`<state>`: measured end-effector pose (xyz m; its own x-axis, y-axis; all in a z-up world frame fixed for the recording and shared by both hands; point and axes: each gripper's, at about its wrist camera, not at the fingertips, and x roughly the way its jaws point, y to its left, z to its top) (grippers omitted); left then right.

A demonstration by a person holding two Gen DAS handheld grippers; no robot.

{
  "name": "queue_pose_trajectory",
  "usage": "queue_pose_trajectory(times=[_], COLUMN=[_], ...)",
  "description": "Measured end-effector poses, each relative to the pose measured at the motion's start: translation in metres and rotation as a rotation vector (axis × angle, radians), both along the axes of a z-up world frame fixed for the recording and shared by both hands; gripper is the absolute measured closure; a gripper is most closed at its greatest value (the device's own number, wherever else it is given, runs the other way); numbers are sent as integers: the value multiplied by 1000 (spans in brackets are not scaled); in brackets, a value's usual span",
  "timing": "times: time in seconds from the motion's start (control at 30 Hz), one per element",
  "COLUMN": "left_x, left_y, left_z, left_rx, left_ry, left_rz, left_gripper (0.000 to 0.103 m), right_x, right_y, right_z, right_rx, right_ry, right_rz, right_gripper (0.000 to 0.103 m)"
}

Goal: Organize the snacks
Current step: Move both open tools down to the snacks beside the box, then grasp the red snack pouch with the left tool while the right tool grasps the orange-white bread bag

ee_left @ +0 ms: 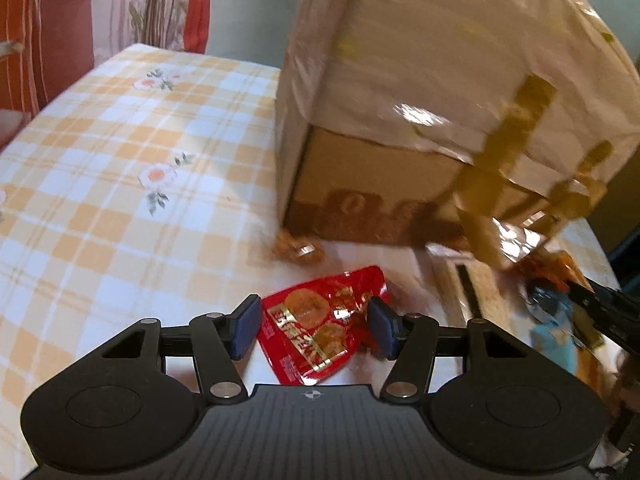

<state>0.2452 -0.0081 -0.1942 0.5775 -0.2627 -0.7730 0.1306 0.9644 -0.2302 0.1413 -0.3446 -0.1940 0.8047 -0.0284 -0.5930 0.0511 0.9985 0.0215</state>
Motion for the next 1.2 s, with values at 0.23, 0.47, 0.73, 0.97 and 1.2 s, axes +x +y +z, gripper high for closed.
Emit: queue_pose_trajectory(times=[0.23, 0.47, 0.73, 0.97, 1.2], left_x=[-15, -20, -21, 1, 25], left_y=[-12, -17, -26, -23, -26], left_z=[1, -2, 2, 12, -2], left_rx=[-2, 11, -10, -17, -23], left_ry=[37, 32, 3, -54, -20], left_rz=[-64, -75, -155, -169, -168], left_gripper=[43, 43, 43, 43, 43], right_x=[1, 1, 1, 1, 1], right_y=[1, 0, 0, 0, 0], right_z=[0, -1, -1, -1, -1], right_rx=[2, 3, 3, 5, 5], right_ry=[0, 0, 0, 0, -1], right_rz=[-1, 0, 0, 0, 1], right_gripper=[64, 64, 64, 64, 64])
